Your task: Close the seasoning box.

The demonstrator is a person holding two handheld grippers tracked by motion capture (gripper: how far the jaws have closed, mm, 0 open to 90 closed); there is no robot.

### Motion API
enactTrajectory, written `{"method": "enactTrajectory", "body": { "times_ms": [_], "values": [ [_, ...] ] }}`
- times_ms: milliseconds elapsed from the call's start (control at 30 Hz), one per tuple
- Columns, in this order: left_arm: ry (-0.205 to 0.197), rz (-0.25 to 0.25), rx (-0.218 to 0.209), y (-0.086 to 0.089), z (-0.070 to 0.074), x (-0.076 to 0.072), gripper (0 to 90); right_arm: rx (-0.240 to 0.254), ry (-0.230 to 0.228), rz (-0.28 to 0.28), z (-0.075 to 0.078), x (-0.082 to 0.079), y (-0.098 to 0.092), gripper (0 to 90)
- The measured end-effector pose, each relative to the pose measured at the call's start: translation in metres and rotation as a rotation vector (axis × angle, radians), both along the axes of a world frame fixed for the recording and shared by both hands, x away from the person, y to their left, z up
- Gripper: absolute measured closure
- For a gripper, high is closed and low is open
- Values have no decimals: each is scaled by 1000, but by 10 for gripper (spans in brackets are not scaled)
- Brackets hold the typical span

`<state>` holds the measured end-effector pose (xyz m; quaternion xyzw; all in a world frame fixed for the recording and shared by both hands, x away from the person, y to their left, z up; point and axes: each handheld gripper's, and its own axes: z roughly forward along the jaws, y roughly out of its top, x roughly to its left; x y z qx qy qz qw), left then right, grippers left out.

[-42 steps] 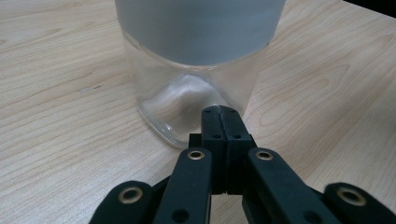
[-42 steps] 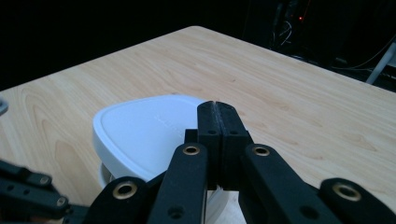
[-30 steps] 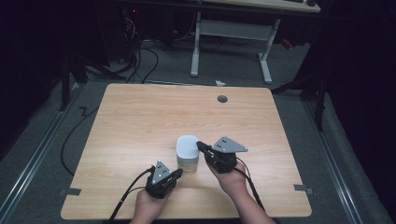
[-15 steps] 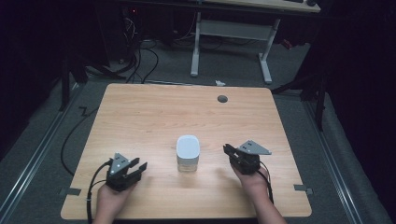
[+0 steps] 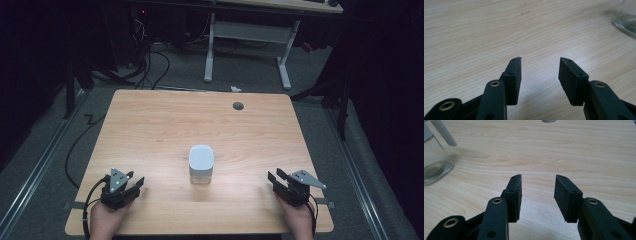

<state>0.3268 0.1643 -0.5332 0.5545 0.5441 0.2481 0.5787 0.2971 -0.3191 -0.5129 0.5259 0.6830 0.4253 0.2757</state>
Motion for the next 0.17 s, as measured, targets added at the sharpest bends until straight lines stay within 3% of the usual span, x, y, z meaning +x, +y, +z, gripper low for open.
{"method": "enactTrajectory", "body": {
  "times_ms": [100,167],
  "values": [
    [-5,-8,-10,-2,1,-1,534,-39,6,20,-3,1,5,575],
    [-3,-7,-24,-2,1,-1,534,-28,12,17,-3,1,6,567]
  ]
}}
